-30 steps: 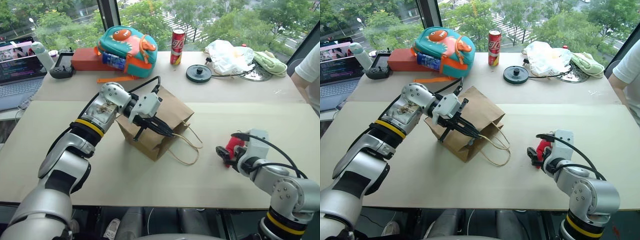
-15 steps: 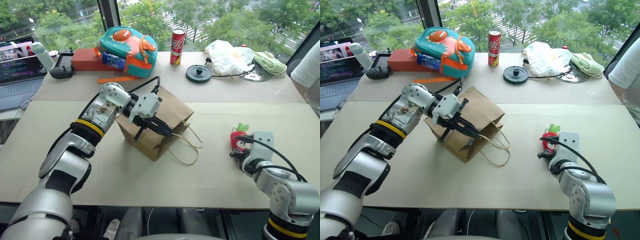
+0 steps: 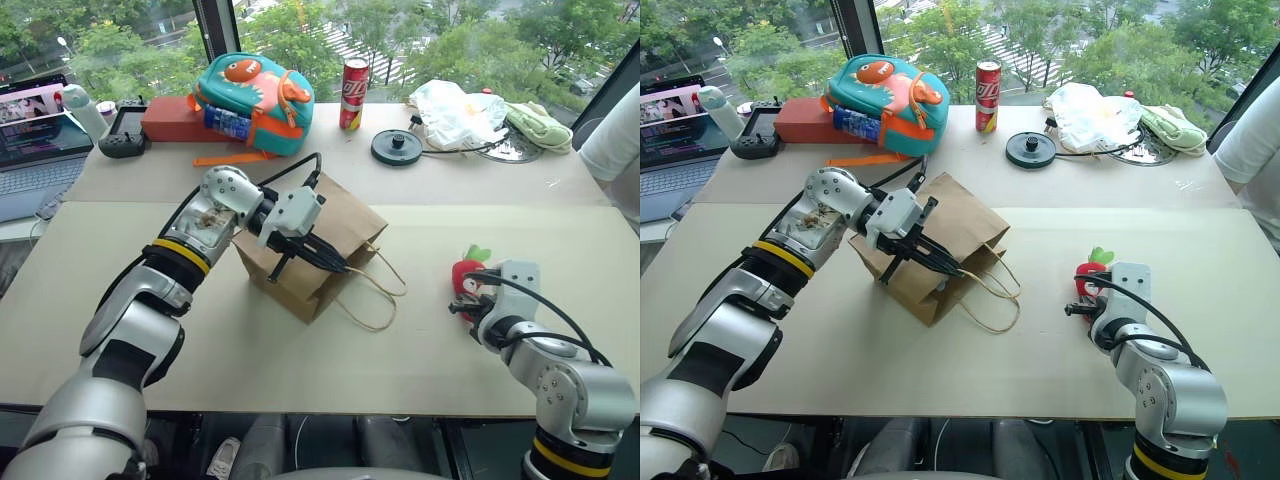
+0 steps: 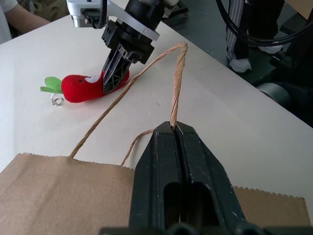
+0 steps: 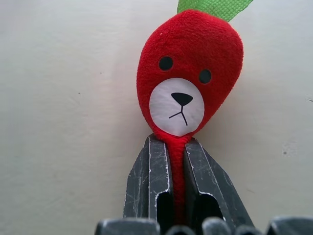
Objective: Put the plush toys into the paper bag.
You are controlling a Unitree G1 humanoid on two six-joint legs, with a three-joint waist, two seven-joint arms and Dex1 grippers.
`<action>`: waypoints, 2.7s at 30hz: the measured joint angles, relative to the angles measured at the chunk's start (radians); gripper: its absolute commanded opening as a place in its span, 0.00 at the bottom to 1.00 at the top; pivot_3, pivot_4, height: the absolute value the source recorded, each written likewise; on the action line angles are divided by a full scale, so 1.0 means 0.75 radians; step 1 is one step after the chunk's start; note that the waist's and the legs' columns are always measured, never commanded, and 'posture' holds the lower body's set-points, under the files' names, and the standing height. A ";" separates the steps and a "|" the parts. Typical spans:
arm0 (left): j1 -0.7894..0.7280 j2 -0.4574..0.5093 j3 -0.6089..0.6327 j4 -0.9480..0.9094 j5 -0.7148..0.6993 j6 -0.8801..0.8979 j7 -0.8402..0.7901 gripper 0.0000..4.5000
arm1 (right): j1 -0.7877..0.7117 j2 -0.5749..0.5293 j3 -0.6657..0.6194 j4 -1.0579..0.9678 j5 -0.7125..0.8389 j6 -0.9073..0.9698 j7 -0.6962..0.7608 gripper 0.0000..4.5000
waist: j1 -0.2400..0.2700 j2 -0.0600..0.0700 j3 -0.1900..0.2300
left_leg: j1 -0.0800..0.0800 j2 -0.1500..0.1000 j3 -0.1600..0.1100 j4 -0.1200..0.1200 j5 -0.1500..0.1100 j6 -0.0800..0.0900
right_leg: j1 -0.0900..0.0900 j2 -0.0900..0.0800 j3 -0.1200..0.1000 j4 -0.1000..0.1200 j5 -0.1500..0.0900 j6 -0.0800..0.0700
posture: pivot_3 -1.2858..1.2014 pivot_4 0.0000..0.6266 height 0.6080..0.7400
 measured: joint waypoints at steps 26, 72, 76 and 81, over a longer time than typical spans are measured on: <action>-0.035 -0.027 0.023 0.024 0.002 0.002 0.000 0.00 | -0.313 0.042 0.511 0.048 0.208 -0.013 0.115 0.01 | 0.003 0.001 0.001 | -0.002 0.000 -0.001 0.001 0.001 0.001 | -0.001 0.000 -0.001 0.000 0.000 -0.001 | 0.52 0.24 1.00; -0.038 -0.043 0.026 0.008 0.001 0.002 0.000 0.00 | -0.302 0.110 0.456 0.060 0.258 -0.139 0.194 0.76 | -0.030 0.002 0.001 | 0.000 0.000 -0.002 -0.002 0.001 0.001 | -0.002 0.000 -0.001 0.002 0.001 -0.001 | 0.52 0.24 1.00; -0.038 -0.049 0.024 0.004 0.000 0.002 0.000 0.00 | -0.286 0.061 0.456 0.060 0.261 -0.134 0.179 0.76 | -0.029 0.002 0.001 | 0.000 0.000 -0.002 -0.002 0.001 0.001 | -0.002 0.000 -0.001 0.001 0.001 -0.001 | 0.52 0.24 1.00; -0.038 -0.037 0.022 0.006 0.002 0.002 0.000 0.00 | -0.246 -0.041 0.443 0.054 0.264 -0.134 0.188 0.76 | -0.028 0.001 0.001 | 0.000 0.000 -0.002 -0.002 0.001 0.001 | -0.002 0.000 -0.001 0.001 0.001 -0.001 | 0.52 0.24 1.00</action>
